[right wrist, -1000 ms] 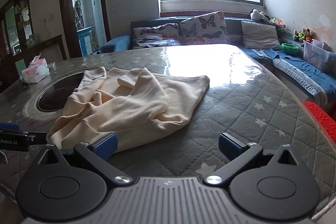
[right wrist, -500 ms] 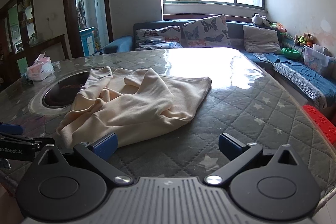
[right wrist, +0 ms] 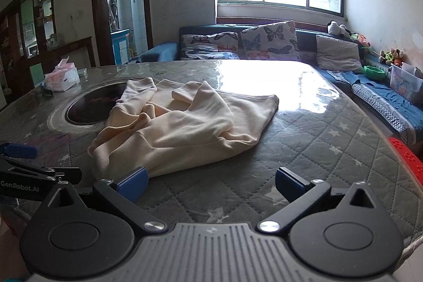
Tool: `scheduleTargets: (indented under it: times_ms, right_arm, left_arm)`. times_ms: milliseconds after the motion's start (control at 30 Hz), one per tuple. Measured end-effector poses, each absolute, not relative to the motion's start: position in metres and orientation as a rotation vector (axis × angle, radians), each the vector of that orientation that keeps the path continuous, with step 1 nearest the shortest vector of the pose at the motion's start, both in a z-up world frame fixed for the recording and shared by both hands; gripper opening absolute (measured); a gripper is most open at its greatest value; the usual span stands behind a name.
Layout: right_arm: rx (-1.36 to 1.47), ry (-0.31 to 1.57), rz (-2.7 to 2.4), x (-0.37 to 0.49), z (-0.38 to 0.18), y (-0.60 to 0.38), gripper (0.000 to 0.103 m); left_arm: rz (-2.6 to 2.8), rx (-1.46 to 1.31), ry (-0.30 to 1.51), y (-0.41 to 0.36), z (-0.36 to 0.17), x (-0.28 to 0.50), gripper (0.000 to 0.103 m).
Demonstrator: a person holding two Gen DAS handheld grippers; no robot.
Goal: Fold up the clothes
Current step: 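Move both tools over the crumpled cream sweatshirt toward its hem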
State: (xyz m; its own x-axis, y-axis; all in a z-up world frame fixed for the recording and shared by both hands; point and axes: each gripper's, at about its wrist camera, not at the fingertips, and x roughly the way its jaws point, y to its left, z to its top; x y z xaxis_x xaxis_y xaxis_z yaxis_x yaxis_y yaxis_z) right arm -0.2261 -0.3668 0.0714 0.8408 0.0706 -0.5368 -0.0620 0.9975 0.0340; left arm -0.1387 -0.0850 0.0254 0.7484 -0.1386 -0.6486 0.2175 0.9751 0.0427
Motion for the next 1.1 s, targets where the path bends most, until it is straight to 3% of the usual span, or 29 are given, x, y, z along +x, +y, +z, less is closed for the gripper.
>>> scheduleTargets:
  times_ms: [1100]
  right_arm:
    - [-0.031, 0.625, 0.155, -0.188, 0.076, -0.339, 0.103]
  left_arm:
    - [-0.211, 0.113, 0.703, -0.086, 0.04, -0.102, 0.103]
